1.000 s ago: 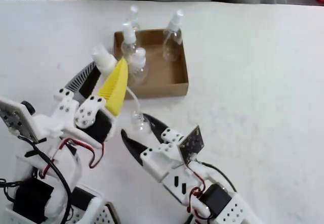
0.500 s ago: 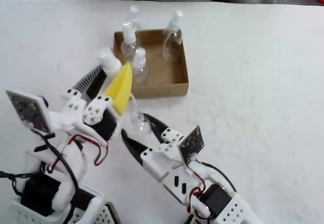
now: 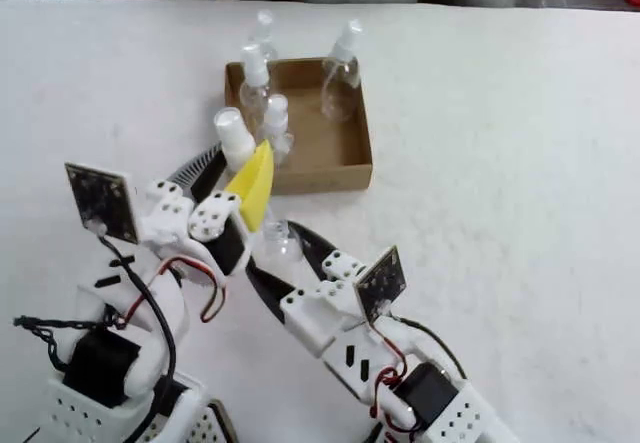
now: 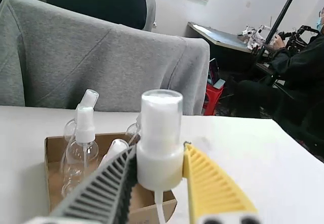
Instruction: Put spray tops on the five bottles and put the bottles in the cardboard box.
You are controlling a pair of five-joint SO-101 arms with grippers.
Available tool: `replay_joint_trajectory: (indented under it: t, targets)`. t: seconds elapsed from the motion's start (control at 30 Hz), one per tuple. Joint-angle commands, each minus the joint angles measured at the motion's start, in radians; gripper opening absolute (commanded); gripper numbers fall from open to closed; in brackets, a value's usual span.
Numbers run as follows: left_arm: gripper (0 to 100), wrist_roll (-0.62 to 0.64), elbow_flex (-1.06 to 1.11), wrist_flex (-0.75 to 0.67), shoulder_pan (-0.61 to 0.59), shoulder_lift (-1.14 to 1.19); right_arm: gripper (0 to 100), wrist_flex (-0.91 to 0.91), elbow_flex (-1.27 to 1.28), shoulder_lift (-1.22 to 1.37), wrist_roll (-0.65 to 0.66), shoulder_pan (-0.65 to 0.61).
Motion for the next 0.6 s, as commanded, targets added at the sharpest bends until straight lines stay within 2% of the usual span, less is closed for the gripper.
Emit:
replay_joint_trajectory:
  t: [0.0, 0.37, 0.57]
  targets:
    - [2, -0.008, 0.014, -0.023, -0.002, -0.010, 2.2, 0.001, 0.009, -0.010, -0.006, 0.007]
    - [2, -0.006, 0.080, -0.009, 0.002, -0.010, 2.2, 0.001, 0.009, -0.010, -0.006, 0.004]
    - [2, -0.009, 0.075, 0.063, 0.081, -0.012, 2.2, 0.001, 0.009, -0.010, -0.006, 0.007]
